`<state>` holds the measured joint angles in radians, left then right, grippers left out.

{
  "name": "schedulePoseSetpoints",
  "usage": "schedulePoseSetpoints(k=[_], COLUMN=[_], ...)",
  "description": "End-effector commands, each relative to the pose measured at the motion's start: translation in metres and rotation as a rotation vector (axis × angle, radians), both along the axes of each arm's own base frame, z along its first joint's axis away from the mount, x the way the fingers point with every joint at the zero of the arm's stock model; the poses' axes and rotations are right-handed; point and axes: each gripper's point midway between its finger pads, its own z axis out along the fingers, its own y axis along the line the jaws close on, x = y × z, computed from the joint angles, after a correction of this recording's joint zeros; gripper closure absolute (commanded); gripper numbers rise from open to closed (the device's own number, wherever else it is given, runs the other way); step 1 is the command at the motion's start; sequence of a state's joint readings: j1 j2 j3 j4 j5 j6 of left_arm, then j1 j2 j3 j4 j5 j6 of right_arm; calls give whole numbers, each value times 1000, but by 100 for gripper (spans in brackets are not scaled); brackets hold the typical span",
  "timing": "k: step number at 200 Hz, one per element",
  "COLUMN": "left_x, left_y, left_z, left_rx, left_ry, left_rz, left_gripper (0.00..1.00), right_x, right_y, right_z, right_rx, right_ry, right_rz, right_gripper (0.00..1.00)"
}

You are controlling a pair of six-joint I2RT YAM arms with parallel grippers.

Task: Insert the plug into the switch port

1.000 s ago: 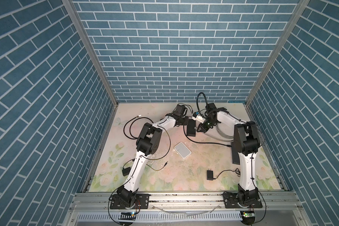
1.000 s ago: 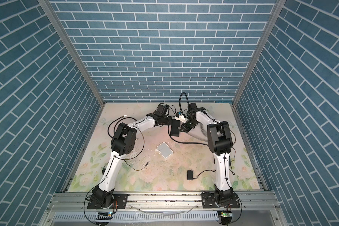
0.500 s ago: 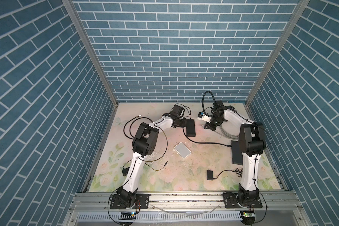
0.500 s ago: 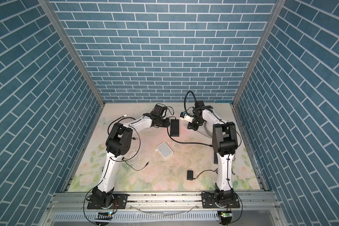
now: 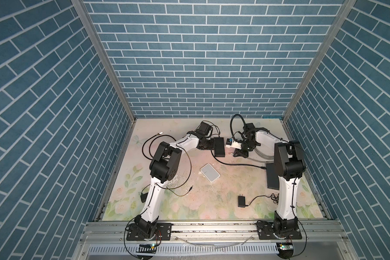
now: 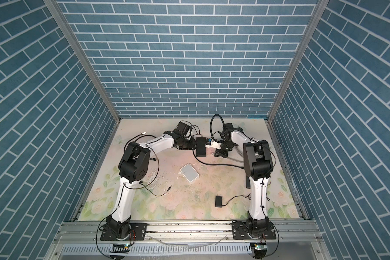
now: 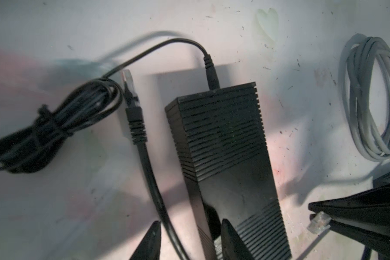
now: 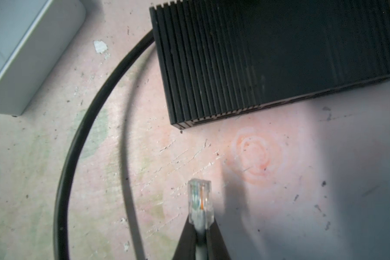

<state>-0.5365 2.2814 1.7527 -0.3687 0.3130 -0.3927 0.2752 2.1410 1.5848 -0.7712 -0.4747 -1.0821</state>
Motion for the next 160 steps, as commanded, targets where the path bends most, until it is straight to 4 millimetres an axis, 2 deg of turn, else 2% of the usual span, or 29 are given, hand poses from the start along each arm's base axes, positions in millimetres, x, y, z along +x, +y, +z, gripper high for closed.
schedulePoseSetpoints(k=[1,47,87,127,131,160], left_x=[-11,-16,-19,-23,-23,-25], left_y=[-8,-16,-6,-16,-18,-25], left_z=[6,1,-17,-22,-22,-24], left_rx=[-14,45,146,101,94,39], left_ry=[11,-5,5,8,8,11], left_rz=[-5,-34,-60,-110,-115,-128], left_gripper=[51,48,49,51,51,52], right_x=[-1,-1,-3,6,4,8], right_y=[8,14,16,24,24,27], right_z=[9,4,-1,-3,-15,-17], right_rx=[29,3,-25,-60,-68,-66], right_ry=[-37,-45,-48,-86,-63,-82], right_rz=[77,103,136,147,146,132], right_gripper=[90,90,90,92,92,92])
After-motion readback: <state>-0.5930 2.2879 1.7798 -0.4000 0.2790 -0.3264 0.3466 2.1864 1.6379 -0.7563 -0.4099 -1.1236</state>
